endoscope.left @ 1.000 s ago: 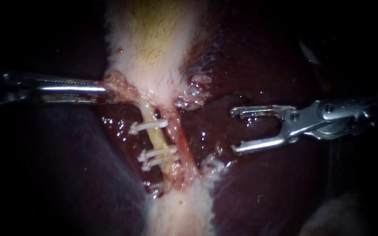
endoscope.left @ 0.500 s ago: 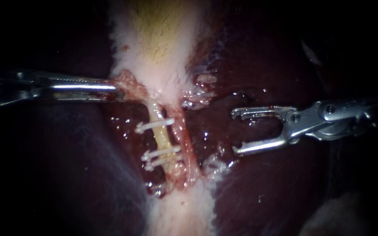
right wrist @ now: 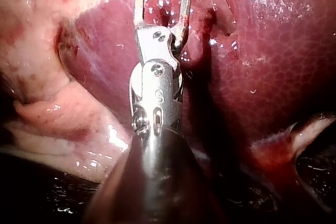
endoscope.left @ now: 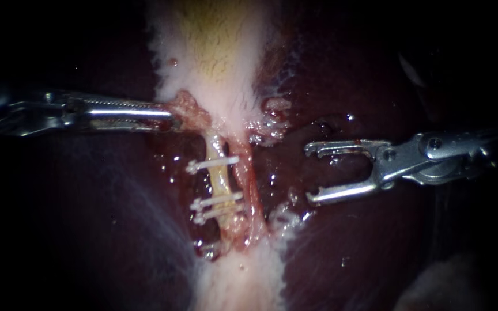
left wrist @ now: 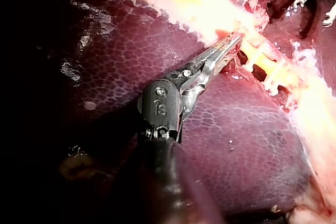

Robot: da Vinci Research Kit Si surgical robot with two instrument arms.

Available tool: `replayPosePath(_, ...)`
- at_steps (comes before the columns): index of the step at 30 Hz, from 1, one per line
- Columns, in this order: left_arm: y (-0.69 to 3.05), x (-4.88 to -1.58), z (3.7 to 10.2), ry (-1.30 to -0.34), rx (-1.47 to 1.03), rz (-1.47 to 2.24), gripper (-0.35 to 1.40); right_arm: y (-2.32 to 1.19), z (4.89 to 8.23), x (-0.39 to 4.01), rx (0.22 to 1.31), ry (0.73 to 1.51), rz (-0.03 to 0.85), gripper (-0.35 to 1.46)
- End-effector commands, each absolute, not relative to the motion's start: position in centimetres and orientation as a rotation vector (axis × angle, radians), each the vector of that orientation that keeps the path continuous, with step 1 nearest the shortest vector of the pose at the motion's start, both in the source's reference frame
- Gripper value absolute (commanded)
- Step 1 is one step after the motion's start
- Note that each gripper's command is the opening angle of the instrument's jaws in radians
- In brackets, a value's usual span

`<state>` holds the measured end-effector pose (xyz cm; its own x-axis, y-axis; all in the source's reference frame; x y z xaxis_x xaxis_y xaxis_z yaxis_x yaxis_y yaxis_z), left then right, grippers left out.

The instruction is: Going back third clip left tube

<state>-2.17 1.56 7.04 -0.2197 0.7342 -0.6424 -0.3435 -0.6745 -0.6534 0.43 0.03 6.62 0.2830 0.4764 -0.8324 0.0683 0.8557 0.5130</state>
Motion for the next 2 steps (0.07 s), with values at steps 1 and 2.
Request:
replayPosePath(1,1.56,-2.17,7.04,-0.491,-1.326,1.957,-0.35,0.03,6.62,0.43,0.507,1.268,0.289,0.5)
replayPosePath(2,1.56,-2.17,7.04,-0.491,-1.326,1.957,-0.35,0.04,6.62,0.43,0.507,1.268,0.289,0.5)
